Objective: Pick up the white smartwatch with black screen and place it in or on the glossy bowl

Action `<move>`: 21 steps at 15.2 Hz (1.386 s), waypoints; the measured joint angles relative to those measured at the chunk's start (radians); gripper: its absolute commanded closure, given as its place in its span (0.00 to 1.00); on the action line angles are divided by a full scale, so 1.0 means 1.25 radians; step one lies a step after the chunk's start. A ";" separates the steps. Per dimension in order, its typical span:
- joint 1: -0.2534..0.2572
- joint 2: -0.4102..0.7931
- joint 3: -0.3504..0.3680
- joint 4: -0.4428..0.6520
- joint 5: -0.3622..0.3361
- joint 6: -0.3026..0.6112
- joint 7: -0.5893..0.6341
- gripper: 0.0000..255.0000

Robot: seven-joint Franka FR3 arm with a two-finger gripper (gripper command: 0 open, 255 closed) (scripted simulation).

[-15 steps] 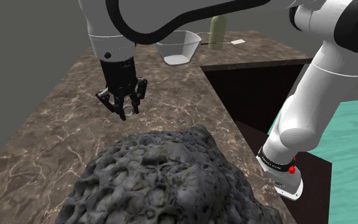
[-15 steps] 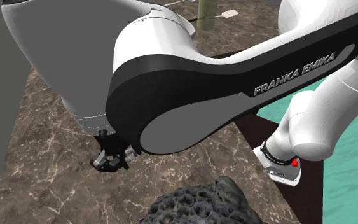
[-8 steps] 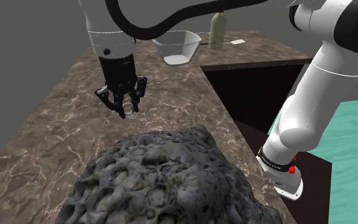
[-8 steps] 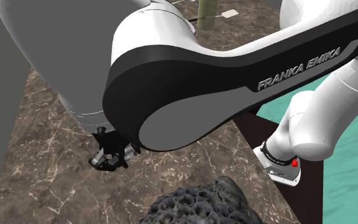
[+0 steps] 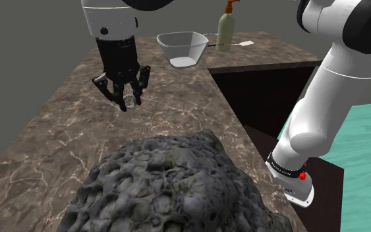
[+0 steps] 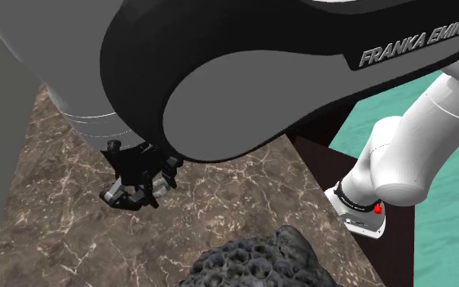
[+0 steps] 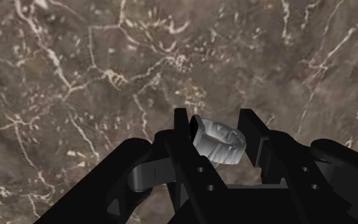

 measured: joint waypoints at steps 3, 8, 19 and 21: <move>0.002 0.011 0.002 0.044 -0.007 -0.035 0.006 1.00; 0.007 0.032 0.006 0.122 -0.019 -0.095 0.016 1.00; 0.045 0.122 0.025 0.347 -0.075 -0.245 0.057 1.00; 0.058 0.143 0.028 0.396 -0.089 -0.276 0.066 1.00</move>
